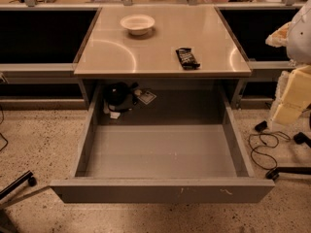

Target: Close top drawer

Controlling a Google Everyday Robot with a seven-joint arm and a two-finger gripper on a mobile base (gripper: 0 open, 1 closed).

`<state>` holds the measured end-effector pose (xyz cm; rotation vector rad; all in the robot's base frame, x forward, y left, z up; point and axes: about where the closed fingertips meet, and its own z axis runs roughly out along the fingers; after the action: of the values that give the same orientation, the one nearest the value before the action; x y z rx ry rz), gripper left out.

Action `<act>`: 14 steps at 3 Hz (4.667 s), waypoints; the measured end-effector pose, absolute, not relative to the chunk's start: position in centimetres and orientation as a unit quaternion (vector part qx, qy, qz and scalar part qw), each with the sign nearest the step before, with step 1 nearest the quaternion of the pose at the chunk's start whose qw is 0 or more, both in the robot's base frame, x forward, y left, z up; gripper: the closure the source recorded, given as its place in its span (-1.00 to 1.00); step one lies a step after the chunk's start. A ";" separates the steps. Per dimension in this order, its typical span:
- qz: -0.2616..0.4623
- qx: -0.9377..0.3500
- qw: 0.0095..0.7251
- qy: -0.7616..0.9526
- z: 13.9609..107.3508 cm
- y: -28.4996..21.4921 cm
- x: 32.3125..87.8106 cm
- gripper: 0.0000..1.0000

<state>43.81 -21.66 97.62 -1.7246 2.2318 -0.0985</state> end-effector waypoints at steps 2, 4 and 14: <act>-0.024 -0.610 0.168 0.774 95.5 -21.1 43.4 -1.00; 0.108 -0.623 0.231 0.739 82.7 -19.8 41.1 -1.00; 0.334 -0.637 0.182 0.670 68.8 -13.1 26.8 -1.00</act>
Offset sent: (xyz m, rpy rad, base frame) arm -0.0124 0.0153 -0.0661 0.0720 0.0114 0.0633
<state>26.79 -13.07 68.79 -1.7981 1.8922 0.9422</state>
